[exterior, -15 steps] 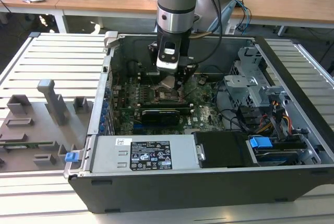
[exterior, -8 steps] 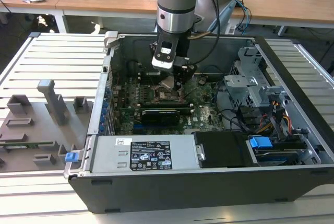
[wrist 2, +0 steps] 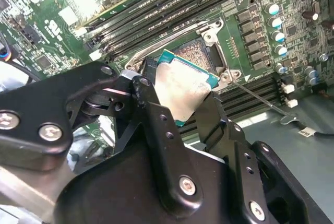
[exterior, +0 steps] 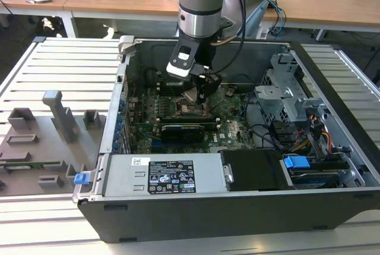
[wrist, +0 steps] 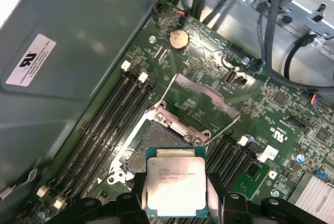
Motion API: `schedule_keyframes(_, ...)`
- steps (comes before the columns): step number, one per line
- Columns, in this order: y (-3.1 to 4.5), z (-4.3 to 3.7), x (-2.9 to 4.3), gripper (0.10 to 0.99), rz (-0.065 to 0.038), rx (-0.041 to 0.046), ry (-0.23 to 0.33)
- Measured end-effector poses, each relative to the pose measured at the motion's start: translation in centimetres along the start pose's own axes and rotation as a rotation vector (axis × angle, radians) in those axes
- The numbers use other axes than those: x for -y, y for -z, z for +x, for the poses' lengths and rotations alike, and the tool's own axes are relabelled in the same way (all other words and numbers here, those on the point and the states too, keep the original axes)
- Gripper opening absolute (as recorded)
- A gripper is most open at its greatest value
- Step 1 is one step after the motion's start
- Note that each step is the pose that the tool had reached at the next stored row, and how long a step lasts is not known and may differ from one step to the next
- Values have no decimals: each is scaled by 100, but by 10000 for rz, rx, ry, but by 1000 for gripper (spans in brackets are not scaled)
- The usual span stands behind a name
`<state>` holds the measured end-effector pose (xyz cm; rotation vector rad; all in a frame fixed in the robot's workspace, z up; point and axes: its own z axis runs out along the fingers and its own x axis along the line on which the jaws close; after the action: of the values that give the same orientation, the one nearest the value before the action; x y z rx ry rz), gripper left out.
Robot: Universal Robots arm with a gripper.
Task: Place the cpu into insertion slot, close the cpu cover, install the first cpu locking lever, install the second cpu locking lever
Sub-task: 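Place the cpu into insertion slot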
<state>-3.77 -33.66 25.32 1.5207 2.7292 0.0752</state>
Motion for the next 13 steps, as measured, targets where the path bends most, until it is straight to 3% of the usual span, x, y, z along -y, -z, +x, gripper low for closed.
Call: schedule_keyframes(13,-2,-2,-3,541,17,138,-1713)
